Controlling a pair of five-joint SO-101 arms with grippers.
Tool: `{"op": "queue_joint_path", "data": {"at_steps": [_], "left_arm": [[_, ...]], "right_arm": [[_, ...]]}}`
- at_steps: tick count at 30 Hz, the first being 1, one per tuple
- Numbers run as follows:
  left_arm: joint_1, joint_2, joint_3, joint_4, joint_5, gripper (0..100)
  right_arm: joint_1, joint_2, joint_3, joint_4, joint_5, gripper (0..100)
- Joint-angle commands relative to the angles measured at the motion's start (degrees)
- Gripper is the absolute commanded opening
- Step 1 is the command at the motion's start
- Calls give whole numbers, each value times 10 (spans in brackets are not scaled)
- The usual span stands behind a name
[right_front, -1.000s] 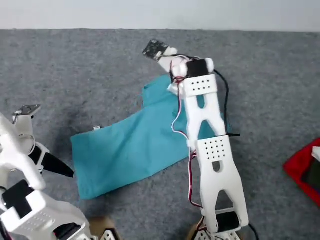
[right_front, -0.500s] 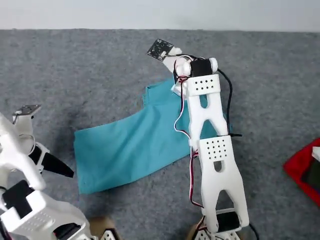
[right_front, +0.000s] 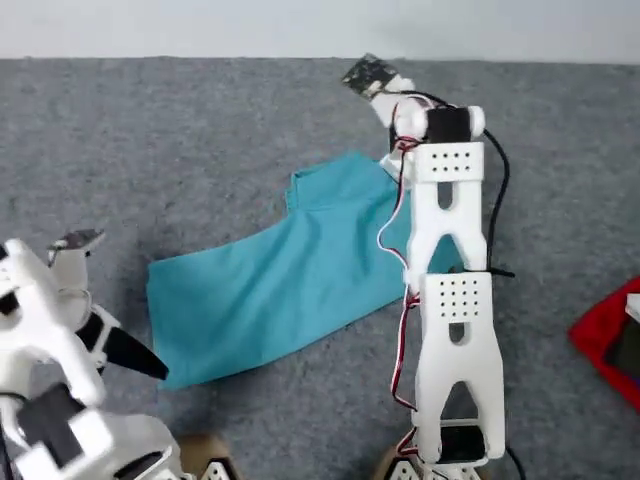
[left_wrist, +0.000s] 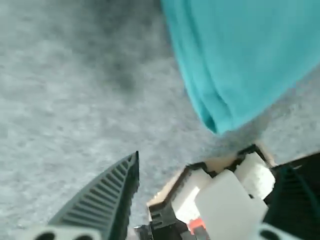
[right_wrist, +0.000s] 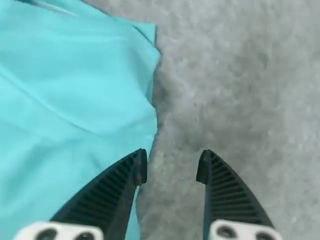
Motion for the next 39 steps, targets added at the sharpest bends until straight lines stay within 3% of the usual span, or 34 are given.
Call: {"op": "queue_joint_path", "data": {"at_steps": [1,6,14,18,22,27,33,39], "left_arm": [[41,-145,66,18,-4,400],[55,-285,73,18,-4,400],[71,-416,129,17,-4,400],[91,-451,125,6,-2,400],[188,-452,72,12,27,400],[292,-323,13,20,217,400],[325,-178,-36,20,231,400],[327,-171,-36,20,230,400]], "right_arm": [[6,-44,31,26,-24,184],[10,-44,54,25,-26,186],[77,-47,89,26,-30,232],[110,-70,95,26,-135,231],[131,-107,113,26,-225,232],[102,-174,295,26,-144,233],[96,-313,578,24,-86,233],[74,-375,658,22,-69,233]]}}
